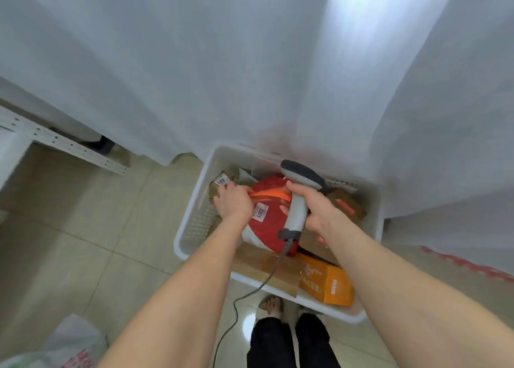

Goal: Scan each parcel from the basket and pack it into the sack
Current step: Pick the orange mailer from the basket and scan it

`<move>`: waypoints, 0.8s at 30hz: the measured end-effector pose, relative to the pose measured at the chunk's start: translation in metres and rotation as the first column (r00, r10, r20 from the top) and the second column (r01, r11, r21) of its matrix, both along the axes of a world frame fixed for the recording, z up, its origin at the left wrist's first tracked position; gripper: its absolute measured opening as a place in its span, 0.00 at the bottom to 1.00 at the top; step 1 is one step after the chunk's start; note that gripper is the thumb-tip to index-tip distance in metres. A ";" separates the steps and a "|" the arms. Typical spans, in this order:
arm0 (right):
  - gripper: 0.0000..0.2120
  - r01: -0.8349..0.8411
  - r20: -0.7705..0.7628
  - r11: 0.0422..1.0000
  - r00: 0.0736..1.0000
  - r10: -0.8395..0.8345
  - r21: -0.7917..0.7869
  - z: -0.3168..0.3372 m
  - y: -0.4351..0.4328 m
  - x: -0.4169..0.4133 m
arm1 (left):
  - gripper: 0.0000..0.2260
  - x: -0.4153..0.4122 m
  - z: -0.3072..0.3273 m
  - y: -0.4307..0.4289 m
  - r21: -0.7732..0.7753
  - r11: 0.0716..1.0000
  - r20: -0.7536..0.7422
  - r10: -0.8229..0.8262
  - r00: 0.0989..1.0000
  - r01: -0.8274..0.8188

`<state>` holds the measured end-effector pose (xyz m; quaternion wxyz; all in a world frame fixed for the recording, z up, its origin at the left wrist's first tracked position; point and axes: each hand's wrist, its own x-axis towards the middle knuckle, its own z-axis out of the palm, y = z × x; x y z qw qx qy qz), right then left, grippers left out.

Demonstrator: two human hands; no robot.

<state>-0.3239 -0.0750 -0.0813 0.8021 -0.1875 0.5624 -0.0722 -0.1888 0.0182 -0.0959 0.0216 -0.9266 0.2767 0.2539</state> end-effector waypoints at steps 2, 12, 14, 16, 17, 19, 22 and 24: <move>0.06 -0.052 0.028 0.998 0.998 0.053 -0.019 0.046 0.002 0.010 | 0.11 0.011 0.042 0.010 -0.023 0.997 0.050 0.079 0.996 -0.077; 0.07 -0.194 0.164 0.966 0.961 0.222 -0.169 0.251 0.027 0.037 | 0.12 0.060 0.248 0.063 -0.426 0.607 -0.311 0.598 0.739 -0.671; 0.07 -0.236 0.174 0.950 0.946 0.272 -0.203 0.281 0.034 0.040 | 0.12 0.062 0.278 0.068 -0.467 0.505 -0.382 0.625 0.681 -0.726; 0.07 -0.284 0.189 0.928 0.924 0.333 -0.242 0.307 0.041 0.042 | 0.13 0.064 0.303 0.074 -0.486 0.407 -0.463 0.631 0.622 -0.774; 0.07 -0.307 0.198 0.915 0.911 0.362 -0.263 0.319 0.046 0.044 | 0.13 0.065 0.315 0.079 -0.489 0.363 -0.501 0.628 0.596 -0.793; 0.06 -0.358 0.175 0.867 0.884 0.434 -0.346 0.341 0.054 0.046 | 0.11 0.069 0.337 0.089 -0.493 0.285 -0.559 0.620 0.551 -0.822; 0.05 -0.434 0.119 0.761 0.828 0.548 -0.482 0.372 0.068 0.050 | 0.10 0.079 0.364 0.107 -0.502 0.200 -0.620 0.595 0.511 -0.841; 0.05 -0.443 0.111 0.722 0.809 0.578 -0.531 0.389 0.080 0.055 | 0.09 0.085 0.380 0.119 -0.515 0.174 -0.633 0.582 0.510 -0.839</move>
